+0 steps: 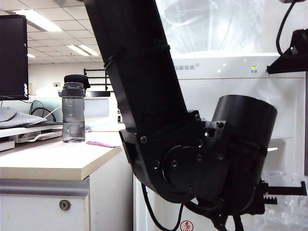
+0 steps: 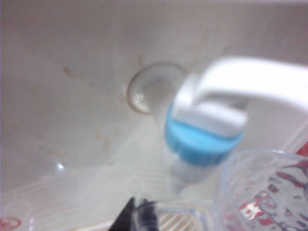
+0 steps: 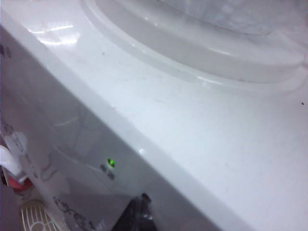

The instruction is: Pick up the plastic mug from the left desk, go to the cold water outlet of the water dispenser, press the vertical switch to get some water, then put the mug back on the desk.

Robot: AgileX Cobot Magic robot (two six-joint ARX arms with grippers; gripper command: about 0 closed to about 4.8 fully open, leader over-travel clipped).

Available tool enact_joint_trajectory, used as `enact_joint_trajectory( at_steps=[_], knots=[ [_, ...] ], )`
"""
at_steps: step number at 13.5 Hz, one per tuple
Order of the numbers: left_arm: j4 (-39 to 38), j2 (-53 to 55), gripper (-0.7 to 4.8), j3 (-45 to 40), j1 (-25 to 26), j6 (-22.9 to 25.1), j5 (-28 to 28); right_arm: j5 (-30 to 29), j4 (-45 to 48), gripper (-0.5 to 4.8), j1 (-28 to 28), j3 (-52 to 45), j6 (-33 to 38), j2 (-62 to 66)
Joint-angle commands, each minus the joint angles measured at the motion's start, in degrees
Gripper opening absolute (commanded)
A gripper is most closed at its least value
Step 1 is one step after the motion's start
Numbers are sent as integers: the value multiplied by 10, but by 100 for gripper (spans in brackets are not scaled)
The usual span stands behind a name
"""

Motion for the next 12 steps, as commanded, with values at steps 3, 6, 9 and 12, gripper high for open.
enact_joint_trajectory(
  at_steps=[3,6,9,12],
  knots=[
    [32,-14,-6,1,-2,18,-2,5,15,-1,-4,28,4,-2],
    [30,-18,-6,1,-2,23,-1,4,15,-1,-10,31,4,-2],
    [29,-21,-6,0,-2,29,0,4,15,-1,-11,31,4,-2],
    [23,-25,-6,-2,-3,35,6,4,15,-1,-11,31,4,-2]
  ],
)
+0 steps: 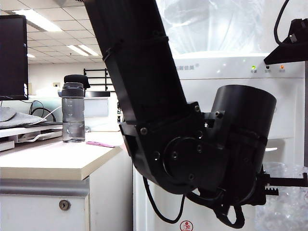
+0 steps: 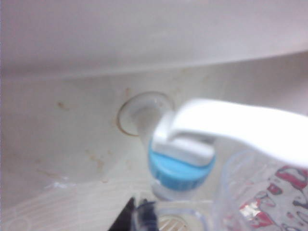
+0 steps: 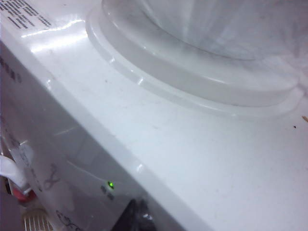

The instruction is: Pick up the plastic mug from the left desk, go to the cold water outlet of the water dispenser, press the vertical switch to get some water, then put the mug back on the desk.

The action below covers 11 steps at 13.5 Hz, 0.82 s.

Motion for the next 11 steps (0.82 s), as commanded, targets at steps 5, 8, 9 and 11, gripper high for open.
enact_joint_trajectory(
  at_steps=[5,8,9,11],
  knots=[
    [8,-23,-6,-2,-2,13,5,23,28,-1,-8,8,4,-1],
    [4,-30,-6,-6,-2,20,4,22,30,-1,-10,8,3,-1],
    [2,-33,-6,-7,-2,19,2,22,31,-1,-10,8,4,-1],
    [-26,-47,-6,-12,-2,2,4,22,32,-1,-10,9,4,-1]
  ],
)
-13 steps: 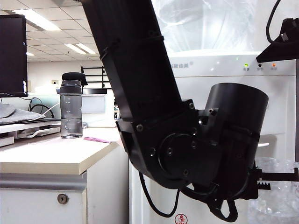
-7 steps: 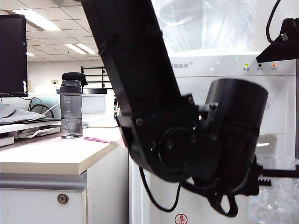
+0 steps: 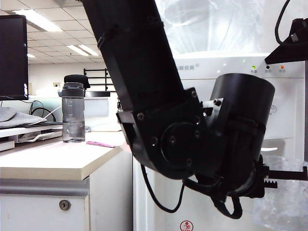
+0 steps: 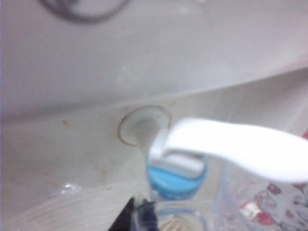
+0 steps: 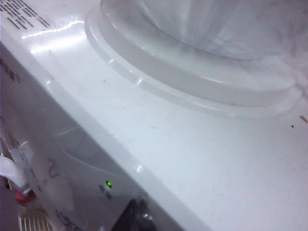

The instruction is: Pick up the plastic mug from the left desk, go to the cold water outlet of the water dispenser, press the vertical switch to get some water, then put the mug back on the desk.

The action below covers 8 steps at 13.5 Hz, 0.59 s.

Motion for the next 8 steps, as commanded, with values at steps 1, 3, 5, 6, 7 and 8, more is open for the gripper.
enact_joint_trajectory(
  at_steps=[1,3,5,6,7,8],
  knots=[
    [-25,-29,-6,-4,-6,-32,-1,27,31,-1,-4,10,4,-1],
    [-53,-45,-6,-4,-10,-56,1,27,32,-1,-6,15,4,-1],
    [-59,-53,-6,-4,-19,-62,5,27,35,-1,-8,19,4,-1],
    [-59,-56,-6,-4,-21,-62,4,27,36,-1,-8,20,4,-1],
    [-59,-60,-6,-4,-27,-62,5,27,38,-1,-9,21,4,-1],
    [-60,-62,-6,-4,-30,-62,5,27,39,-1,-9,21,4,-1]
  ],
)
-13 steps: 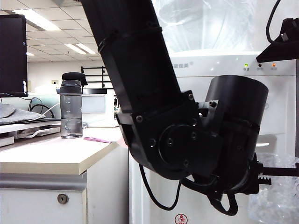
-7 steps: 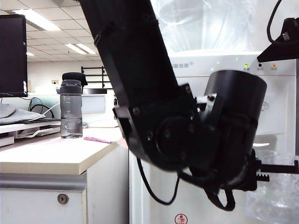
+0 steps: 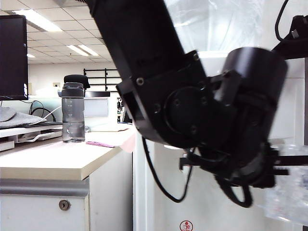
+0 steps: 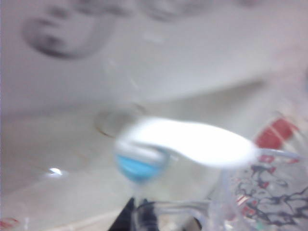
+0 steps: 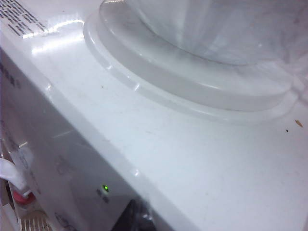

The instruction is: Pick up the plastic mug from the left desk, go to the cold water outlet of the water dispenser, press the vertical switch to get some water, then put the mug back on the desk.

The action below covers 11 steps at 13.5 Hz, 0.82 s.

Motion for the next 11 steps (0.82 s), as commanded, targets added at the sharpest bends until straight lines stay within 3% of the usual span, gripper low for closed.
enact_joint_trajectory(
  at_steps=[1,11],
  knots=[
    [15,-16,-6,3,-11,-6,0,32,47,-1,-5,10,3,0],
    [16,-35,-6,0,-27,-6,-20,48,43,-1,-11,30,7,-19]
  ],
)
